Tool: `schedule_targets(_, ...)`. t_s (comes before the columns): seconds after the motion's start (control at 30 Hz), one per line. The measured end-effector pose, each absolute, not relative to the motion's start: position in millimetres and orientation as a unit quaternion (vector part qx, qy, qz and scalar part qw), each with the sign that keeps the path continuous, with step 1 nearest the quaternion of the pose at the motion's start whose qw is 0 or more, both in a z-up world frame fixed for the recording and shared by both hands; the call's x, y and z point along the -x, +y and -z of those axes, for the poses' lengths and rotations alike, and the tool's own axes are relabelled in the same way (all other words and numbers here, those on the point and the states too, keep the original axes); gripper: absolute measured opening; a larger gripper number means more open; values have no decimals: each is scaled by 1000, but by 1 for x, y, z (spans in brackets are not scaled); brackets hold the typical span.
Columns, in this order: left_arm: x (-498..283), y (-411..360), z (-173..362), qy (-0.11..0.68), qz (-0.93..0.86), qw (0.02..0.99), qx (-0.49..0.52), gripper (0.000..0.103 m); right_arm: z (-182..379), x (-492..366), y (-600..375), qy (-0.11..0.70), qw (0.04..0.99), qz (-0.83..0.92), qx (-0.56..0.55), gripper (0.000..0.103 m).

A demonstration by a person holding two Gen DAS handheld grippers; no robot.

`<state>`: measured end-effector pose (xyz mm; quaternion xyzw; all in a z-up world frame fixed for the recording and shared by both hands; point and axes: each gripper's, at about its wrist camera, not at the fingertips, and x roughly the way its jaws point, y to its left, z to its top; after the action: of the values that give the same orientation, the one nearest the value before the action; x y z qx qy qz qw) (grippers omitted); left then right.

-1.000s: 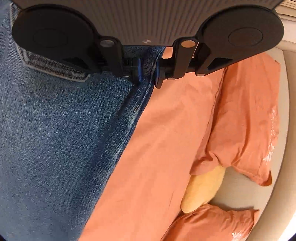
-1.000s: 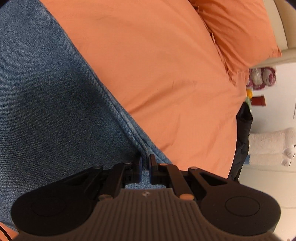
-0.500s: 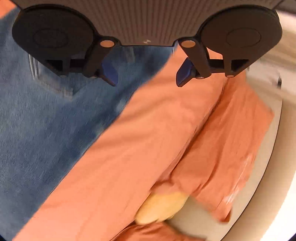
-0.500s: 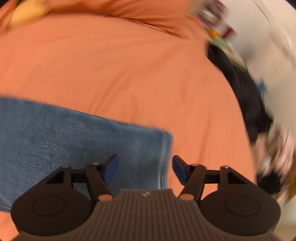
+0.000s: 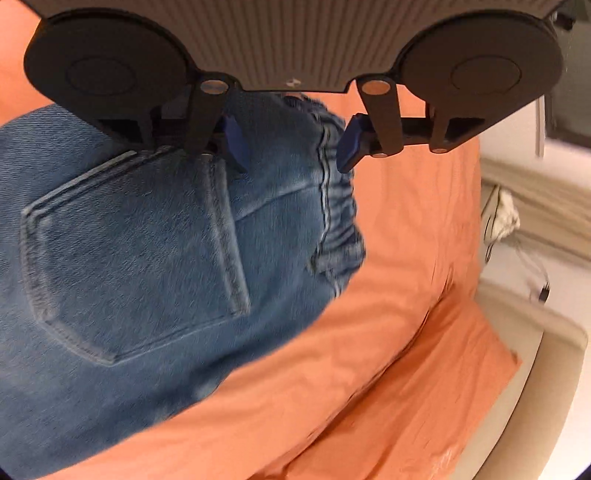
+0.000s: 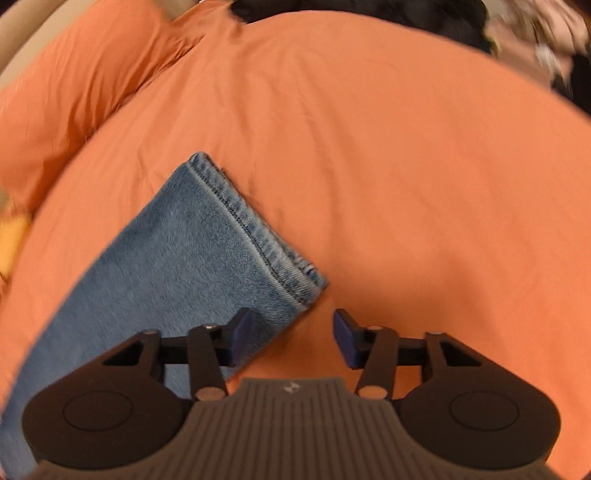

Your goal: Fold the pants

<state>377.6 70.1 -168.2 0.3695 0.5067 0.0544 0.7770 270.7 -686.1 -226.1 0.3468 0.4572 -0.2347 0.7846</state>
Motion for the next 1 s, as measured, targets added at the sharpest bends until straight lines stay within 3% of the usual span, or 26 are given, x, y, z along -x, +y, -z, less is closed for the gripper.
schedule_targets(0.07, -378, 71, 168, 511, -67, 778, -359, 63, 233, -272, -684, 446, 777, 238, -375, 9)
schedule_targets(0.17, -379, 68, 168, 518, -71, 769, -366, 59, 213, -285, -676, 433, 797, 229, -354, 0)
schedule_targets(0.33, -390, 62, 179, 541, -92, 752, -366, 44, 130, -305, -666, 360, 862, 162, -318, 0)
schedule_targets(0.4, -394, 62, 190, 545, -119, 731, -393, 26, 113, -306, -665, 350, 873, 158, -302, 0)
schedule_targets(0.7, -393, 70, 192, 547, -114, 728, -398, 27, 217, -296, -683, 454, 813, 217, -293, 0)
schedule_targets(0.83, -391, 75, 186, 540, -105, 737, -392, 27, 226, -300, -684, 460, 809, 218, -296, 0)
schedule_targets(0.9, -388, 80, 180, 530, -100, 747, -388, 31, 218, -303, -677, 467, 815, 219, -265, 17)
schedule_targets(1.0, -377, 79, 165, 516, -74, 769, -370, 32, 200, -302, -652, 484, 830, 201, -192, 20)
